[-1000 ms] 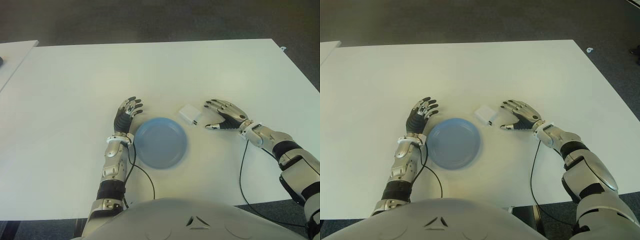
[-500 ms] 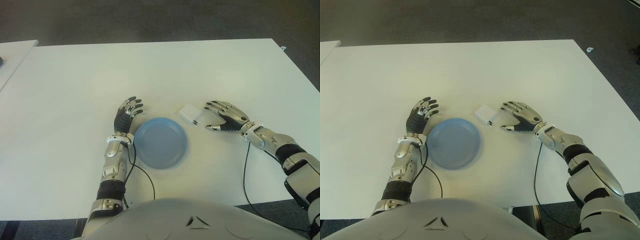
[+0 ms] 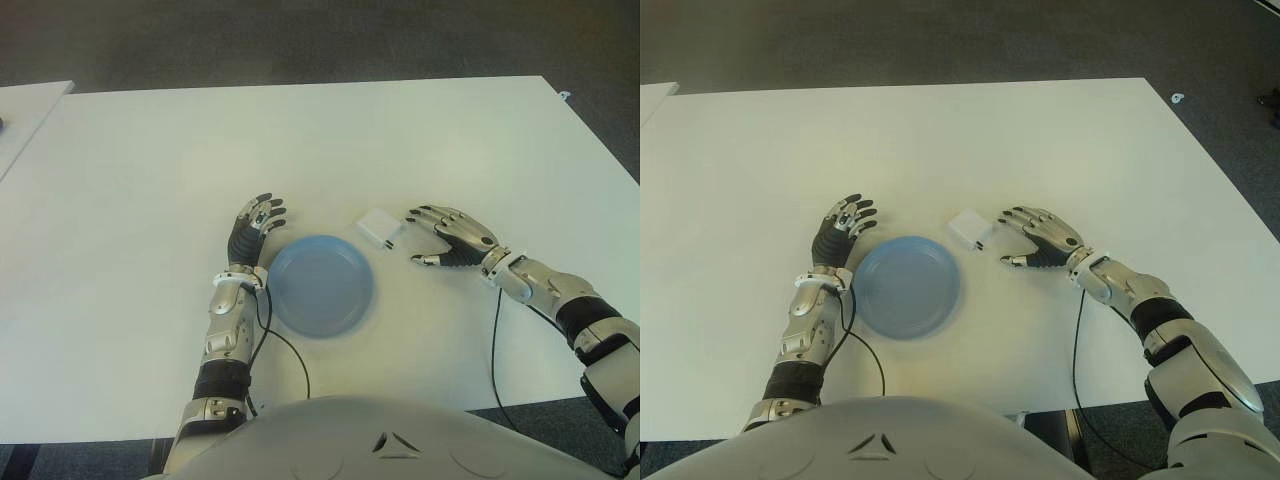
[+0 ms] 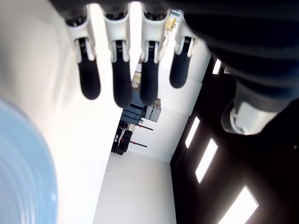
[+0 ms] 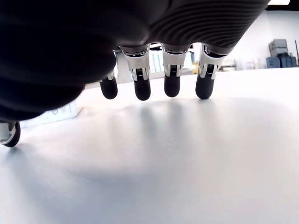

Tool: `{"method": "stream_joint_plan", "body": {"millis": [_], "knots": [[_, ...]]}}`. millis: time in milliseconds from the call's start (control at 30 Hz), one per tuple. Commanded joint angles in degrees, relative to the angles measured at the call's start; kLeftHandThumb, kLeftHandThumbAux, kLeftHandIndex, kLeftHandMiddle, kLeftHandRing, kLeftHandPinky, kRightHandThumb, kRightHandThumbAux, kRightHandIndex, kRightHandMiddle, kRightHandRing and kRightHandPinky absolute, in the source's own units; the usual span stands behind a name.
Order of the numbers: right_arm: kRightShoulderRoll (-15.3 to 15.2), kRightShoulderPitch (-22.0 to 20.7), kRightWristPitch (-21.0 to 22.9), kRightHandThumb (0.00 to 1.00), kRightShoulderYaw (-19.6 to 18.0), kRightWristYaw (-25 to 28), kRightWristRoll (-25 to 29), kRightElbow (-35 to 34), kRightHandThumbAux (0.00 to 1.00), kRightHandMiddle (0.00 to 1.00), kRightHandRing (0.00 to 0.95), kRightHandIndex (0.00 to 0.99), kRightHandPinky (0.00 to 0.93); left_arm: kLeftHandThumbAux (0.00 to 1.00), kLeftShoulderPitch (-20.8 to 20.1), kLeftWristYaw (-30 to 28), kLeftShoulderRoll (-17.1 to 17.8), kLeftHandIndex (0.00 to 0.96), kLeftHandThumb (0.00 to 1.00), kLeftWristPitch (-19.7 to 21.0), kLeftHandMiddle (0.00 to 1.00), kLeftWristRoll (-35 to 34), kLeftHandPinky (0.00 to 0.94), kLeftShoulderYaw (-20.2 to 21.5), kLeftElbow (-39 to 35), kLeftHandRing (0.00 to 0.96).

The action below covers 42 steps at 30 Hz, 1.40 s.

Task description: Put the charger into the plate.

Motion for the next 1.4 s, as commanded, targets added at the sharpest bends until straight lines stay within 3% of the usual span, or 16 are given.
{"method": "stream_joint_plan", "body": {"millis": [33, 267, 533, 767, 867, 1000, 1400], "knots": [[1.97, 3.99, 2.27, 0.280, -3.32, 3.75, 2.48, -7.93, 0.240, 0.000, 0.064, 0.000, 0.241, 0.529, 0.95, -0.51, -0.83, 0.268, 0.000, 1.11, 0.325, -0.25, 0.355, -0.15, 0.34, 0.336], [3.94, 8.71, 6.73, 0.317, -9.09, 5.64, 4.94, -15.78, 0.251, 0.000, 0.116, 0.003, 0.360, 0.539, 1.12, -0.65, -1.00, 0.265, 0.000, 1.23, 0.326, -0.47, 0.354, -0.24, 0.03, 0.337], [5.96, 11.95, 9.76, 0.324, -12.96, 7.25, 5.34, -20.16, 0.256, 0.000, 0.122, 0.005, 0.395, 0.531, 1.25, 0.00, -1.14, 0.256, 0.000, 1.38, 0.315, 0.10, 0.349, -0.55, -0.21, 0.329], [7.48, 13.60, 11.65, 0.343, -15.03, 9.53, 5.40, -23.15, 0.248, 0.000, 0.121, 0.000, 0.330, 0.530, 1.29, 0.27, -1.42, 0.266, 0.000, 1.62, 0.321, 0.05, 0.354, -0.60, -0.27, 0.332], [8.58, 14.45, 13.43, 0.364, -15.89, 9.85, 5.11, -25.10, 0.244, 0.000, 0.131, 0.000, 0.351, 0.529, 1.38, 0.38, -1.44, 0.270, 0.000, 1.59, 0.324, 0.23, 0.358, -0.71, -0.38, 0.335], [10.31, 16.12, 18.13, 0.393, -17.13, 10.38, 4.08, -29.12, 0.230, 0.002, 0.136, 0.000, 0.326, 0.531, 1.49, -0.10, -1.48, 0.268, 0.000, 1.55, 0.326, -0.13, 0.354, -0.75, -0.35, 0.336], [13.76, 17.67, 26.18, 0.421, -18.45, 12.58, 3.00, -33.89, 0.199, 0.036, 0.114, 0.000, 0.200, 0.539, 1.56, -0.02, -1.51, 0.275, 0.000, 1.65, 0.332, 0.00, 0.353, -0.89, -0.47, 0.338]]}}
